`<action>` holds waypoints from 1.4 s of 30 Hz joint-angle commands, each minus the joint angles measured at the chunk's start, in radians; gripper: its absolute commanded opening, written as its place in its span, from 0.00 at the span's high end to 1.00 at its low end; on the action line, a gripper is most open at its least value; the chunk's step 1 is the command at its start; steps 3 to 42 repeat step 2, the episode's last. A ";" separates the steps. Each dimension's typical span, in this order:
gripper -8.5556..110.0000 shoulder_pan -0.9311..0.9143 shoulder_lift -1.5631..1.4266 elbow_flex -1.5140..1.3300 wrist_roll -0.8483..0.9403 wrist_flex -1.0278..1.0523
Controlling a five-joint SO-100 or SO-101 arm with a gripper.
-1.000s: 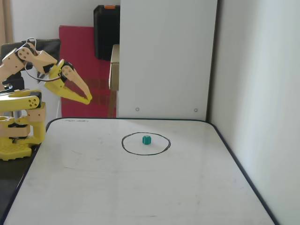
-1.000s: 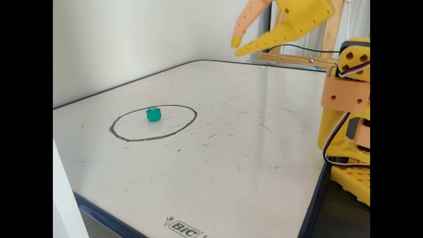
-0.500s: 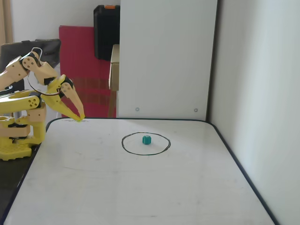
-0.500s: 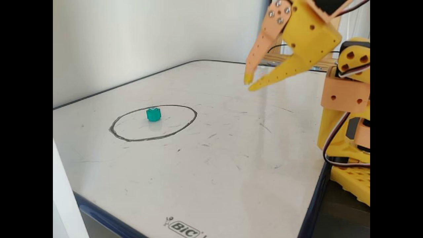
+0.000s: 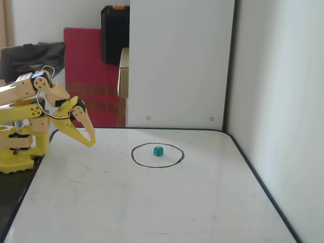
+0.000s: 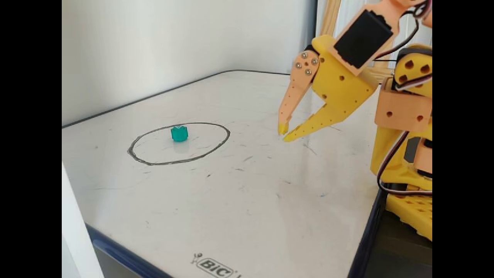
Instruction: Grasp a green cube and put it in the black circle
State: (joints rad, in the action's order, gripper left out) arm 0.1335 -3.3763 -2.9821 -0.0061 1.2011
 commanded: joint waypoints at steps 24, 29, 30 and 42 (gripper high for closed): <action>0.93 0.002 -0.005 -0.038 0.006 -0.063; 0.93 0.002 -0.005 -0.038 0.006 -0.063; 0.93 0.002 -0.005 -0.038 0.006 -0.063; 0.93 0.002 -0.005 -0.038 0.006 -0.063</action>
